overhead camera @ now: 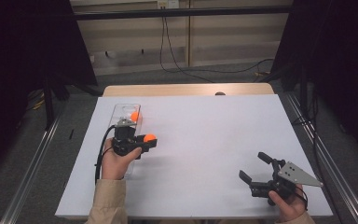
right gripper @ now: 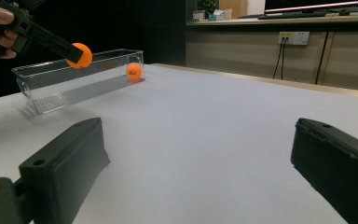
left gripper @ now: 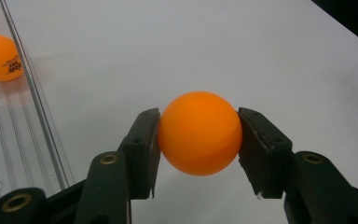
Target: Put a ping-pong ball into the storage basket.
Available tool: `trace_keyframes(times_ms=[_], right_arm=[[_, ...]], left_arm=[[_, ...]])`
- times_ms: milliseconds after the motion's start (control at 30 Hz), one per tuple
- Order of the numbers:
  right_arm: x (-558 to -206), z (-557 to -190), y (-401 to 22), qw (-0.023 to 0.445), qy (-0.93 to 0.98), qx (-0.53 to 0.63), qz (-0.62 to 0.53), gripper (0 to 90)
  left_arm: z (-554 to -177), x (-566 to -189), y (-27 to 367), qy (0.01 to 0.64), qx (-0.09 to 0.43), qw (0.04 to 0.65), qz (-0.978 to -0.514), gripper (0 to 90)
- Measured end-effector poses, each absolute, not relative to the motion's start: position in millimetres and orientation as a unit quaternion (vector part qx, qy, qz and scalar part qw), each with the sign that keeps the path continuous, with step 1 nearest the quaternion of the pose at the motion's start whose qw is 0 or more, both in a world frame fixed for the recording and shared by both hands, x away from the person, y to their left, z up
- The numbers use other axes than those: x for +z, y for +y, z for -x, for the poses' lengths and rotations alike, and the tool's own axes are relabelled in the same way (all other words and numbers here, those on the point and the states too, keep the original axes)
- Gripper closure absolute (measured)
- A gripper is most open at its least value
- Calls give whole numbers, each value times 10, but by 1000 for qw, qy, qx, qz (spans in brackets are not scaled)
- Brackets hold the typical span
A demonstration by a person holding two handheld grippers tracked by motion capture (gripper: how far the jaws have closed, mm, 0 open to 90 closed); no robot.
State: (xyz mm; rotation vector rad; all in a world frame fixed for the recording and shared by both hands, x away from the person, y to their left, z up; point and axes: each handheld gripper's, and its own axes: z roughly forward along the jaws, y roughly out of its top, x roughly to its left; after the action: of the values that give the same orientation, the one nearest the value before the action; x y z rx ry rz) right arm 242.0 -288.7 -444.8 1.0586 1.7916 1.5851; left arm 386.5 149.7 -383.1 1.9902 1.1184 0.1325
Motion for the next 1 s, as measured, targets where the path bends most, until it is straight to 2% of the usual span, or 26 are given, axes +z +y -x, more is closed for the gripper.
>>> trace_keyframes(times_ms=[1000], right_arm=[[-4448,-2420,-2888,260,662,585,-390,24]], left_arm=[[-3865,-3776,1631,452,63,418,-785,508]])
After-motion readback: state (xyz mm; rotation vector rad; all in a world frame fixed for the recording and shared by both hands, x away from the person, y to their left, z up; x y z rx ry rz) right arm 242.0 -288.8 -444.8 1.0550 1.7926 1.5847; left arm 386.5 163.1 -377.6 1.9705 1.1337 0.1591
